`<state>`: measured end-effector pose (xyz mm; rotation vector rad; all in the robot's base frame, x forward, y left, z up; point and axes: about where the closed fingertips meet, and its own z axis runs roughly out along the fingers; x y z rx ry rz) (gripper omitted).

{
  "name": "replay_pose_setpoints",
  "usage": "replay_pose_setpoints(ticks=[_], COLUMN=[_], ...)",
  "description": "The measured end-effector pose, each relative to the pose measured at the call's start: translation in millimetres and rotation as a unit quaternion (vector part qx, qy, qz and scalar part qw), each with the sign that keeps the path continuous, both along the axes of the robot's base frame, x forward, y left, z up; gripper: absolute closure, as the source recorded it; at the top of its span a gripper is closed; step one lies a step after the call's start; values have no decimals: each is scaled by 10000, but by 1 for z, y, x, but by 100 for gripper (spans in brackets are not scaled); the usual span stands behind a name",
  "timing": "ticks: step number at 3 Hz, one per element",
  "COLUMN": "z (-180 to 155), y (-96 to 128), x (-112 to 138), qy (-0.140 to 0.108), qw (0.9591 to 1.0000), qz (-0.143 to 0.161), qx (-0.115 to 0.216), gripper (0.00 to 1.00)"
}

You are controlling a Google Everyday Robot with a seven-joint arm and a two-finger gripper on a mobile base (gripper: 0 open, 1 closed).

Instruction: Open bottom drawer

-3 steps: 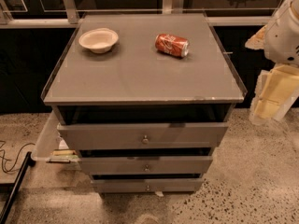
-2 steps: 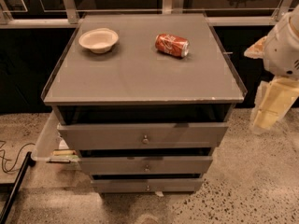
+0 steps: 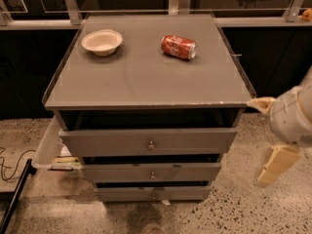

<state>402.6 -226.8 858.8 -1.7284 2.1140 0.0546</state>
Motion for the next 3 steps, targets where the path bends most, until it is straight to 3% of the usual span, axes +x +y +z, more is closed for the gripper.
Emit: replay_pose_setpoints(ticks=[1, 2, 3], z=[-60, -122, -123], y=[-7, -1, -1], x=[-16, -30, -30], qy=[-143, -21, -19], qw=[9988, 9964, 9964], qz=[14, -4, -4], qx=[476, 848, 849], gripper=[0, 0, 0])
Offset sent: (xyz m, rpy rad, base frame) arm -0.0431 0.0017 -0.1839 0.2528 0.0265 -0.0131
